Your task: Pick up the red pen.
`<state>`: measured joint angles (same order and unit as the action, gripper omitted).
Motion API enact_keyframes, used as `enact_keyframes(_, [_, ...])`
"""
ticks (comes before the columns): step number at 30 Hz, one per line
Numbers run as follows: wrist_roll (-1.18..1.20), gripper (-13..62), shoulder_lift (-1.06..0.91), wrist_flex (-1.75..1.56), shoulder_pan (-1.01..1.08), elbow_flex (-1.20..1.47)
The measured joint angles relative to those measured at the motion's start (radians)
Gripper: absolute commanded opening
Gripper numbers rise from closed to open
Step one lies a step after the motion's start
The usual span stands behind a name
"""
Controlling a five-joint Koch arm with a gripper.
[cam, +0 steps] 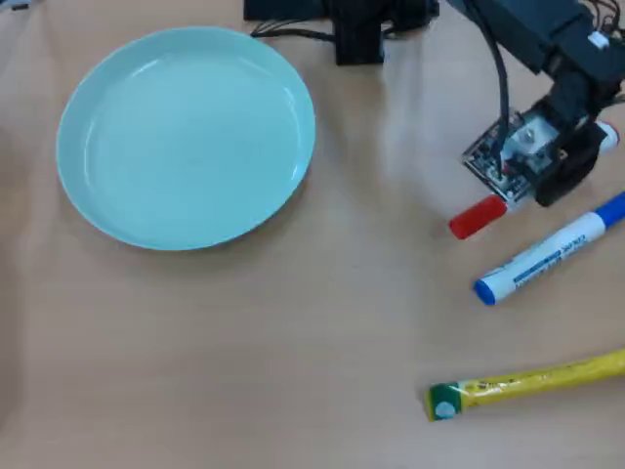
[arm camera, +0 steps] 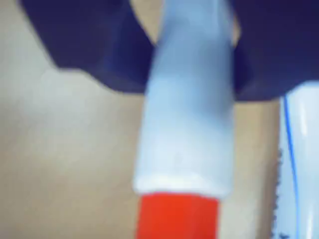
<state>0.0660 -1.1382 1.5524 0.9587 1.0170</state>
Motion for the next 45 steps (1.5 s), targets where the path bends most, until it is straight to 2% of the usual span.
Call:
enact_keyframes(21, [0.000, -8.1, -0.253, 0.021, 0.215, 0.002])
enact_keyframes(45, [-0.009, -8.1, -0.370, 0.051, 0.399, 0.002])
